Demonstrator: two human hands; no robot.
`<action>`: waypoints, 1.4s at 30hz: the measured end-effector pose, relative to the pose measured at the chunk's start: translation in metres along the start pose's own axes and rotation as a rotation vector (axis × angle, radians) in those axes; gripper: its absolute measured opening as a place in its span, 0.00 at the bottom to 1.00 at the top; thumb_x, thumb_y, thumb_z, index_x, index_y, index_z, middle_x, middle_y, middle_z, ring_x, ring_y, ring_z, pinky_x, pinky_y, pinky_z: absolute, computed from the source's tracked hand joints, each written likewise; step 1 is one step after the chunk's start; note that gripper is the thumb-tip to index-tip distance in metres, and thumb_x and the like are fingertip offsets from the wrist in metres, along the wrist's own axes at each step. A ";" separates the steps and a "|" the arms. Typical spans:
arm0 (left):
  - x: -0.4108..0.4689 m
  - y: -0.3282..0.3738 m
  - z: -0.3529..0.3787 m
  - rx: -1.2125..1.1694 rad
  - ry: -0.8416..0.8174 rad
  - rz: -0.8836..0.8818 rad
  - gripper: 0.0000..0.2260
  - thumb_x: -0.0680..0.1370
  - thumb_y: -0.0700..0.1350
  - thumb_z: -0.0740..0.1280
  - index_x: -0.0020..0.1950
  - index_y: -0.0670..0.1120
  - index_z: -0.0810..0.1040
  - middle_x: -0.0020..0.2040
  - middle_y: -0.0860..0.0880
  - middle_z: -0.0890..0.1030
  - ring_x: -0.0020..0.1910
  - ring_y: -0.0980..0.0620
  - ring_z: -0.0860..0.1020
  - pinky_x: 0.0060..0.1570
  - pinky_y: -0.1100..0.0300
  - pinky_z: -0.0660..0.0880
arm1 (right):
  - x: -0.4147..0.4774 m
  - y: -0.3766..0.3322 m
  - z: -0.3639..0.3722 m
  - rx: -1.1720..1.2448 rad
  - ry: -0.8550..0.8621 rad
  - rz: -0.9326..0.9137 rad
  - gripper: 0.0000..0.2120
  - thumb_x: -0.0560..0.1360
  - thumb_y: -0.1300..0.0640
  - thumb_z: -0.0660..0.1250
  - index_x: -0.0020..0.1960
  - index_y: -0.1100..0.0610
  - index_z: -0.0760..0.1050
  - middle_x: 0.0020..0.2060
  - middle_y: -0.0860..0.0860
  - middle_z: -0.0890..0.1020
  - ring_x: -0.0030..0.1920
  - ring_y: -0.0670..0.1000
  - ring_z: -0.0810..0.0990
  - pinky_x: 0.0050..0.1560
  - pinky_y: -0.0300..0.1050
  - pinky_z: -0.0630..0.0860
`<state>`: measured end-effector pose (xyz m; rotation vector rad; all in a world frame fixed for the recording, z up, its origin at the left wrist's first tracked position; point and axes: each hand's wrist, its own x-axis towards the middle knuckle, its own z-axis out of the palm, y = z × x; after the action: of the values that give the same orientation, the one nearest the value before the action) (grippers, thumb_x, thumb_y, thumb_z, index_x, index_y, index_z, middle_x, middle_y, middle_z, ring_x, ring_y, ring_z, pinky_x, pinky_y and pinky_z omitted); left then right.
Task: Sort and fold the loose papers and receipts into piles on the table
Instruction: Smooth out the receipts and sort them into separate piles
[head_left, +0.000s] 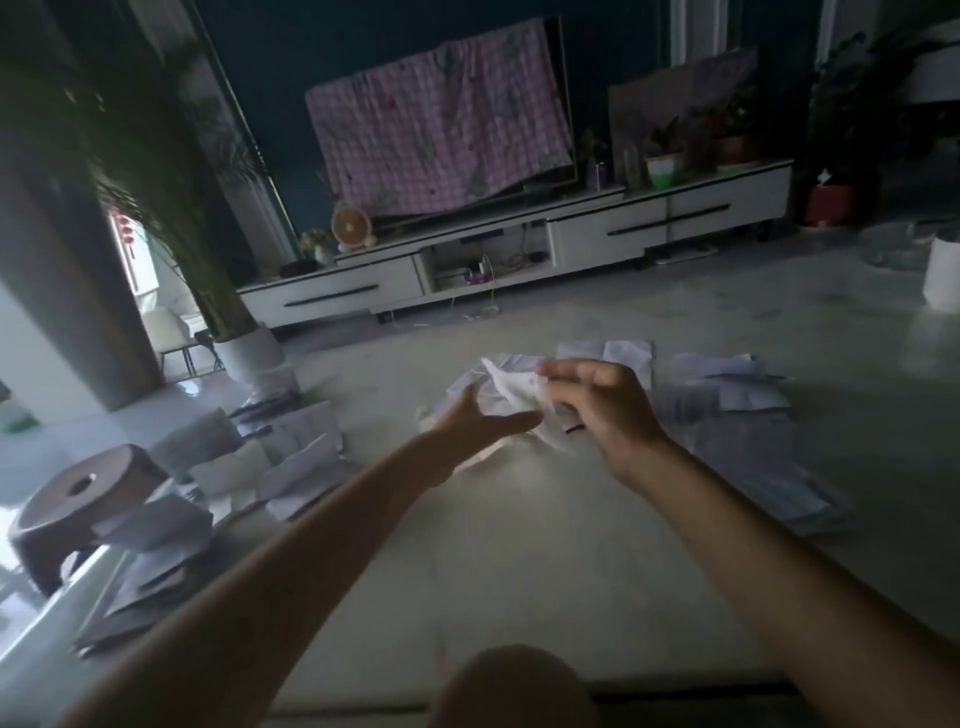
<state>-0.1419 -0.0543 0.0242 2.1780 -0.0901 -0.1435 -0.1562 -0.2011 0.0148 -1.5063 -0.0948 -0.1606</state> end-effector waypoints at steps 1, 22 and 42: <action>-0.004 -0.005 0.001 -0.104 -0.041 -0.018 0.32 0.73 0.52 0.71 0.71 0.45 0.60 0.63 0.53 0.69 0.57 0.54 0.70 0.52 0.62 0.68 | -0.002 -0.004 -0.002 0.123 -0.022 0.066 0.08 0.72 0.66 0.67 0.47 0.55 0.81 0.45 0.52 0.83 0.45 0.50 0.79 0.42 0.38 0.75; 0.020 -0.039 0.034 -1.070 -0.241 -0.057 0.11 0.73 0.44 0.63 0.50 0.41 0.79 0.41 0.44 0.83 0.37 0.50 0.82 0.37 0.59 0.79 | 0.039 0.031 0.008 -0.019 -0.019 0.091 0.12 0.75 0.66 0.63 0.54 0.55 0.79 0.53 0.51 0.81 0.50 0.48 0.80 0.45 0.36 0.76; 0.024 -0.040 0.043 -0.888 -0.075 0.005 0.07 0.78 0.36 0.60 0.48 0.39 0.78 0.39 0.44 0.84 0.37 0.51 0.83 0.36 0.61 0.79 | 0.032 0.056 -0.013 -0.138 -0.030 0.125 0.06 0.73 0.59 0.70 0.44 0.62 0.78 0.35 0.50 0.80 0.34 0.44 0.77 0.31 0.28 0.71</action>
<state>-0.1234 -0.0691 -0.0350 1.2864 -0.0575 -0.2139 -0.1157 -0.2127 -0.0362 -1.6478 -0.0133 -0.0446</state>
